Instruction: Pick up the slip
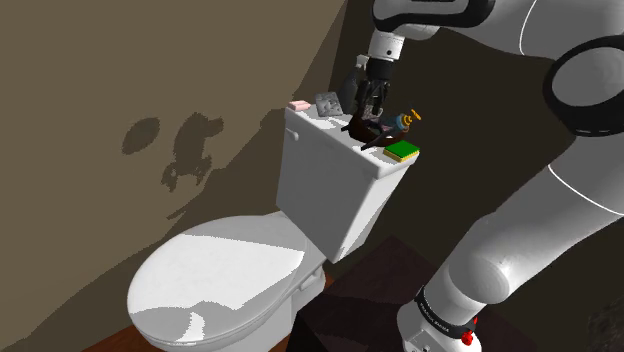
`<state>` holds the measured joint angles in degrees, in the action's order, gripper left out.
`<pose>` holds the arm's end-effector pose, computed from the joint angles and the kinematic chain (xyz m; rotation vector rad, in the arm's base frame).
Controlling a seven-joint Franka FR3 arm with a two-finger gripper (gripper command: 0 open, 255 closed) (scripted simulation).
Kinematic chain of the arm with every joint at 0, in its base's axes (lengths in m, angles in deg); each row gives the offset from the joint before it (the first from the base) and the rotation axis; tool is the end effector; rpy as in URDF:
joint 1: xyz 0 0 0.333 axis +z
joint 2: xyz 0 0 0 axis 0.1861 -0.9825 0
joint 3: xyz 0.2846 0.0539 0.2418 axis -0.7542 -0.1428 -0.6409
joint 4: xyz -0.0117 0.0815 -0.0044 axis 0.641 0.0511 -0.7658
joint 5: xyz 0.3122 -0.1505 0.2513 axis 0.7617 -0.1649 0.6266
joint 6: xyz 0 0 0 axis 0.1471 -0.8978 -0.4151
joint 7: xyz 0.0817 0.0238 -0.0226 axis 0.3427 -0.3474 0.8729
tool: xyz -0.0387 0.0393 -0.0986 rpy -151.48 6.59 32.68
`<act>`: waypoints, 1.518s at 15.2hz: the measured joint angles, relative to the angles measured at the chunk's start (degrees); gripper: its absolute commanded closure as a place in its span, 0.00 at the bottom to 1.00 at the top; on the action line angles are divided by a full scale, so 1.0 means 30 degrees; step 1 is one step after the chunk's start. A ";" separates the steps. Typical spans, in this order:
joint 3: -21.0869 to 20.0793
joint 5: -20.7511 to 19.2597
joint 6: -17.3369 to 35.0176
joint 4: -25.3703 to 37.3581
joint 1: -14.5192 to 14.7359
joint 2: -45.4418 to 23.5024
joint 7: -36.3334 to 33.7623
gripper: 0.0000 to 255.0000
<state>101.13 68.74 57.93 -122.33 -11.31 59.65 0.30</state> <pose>0.4977 -0.1509 0.6374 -3.0532 -0.0824 0.1679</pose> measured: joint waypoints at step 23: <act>0.0882 0.0671 0.0366 0.2861 -0.0573 -0.4397 0.2474 1.00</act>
<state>103.77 70.75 59.03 -113.75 -13.02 46.46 7.72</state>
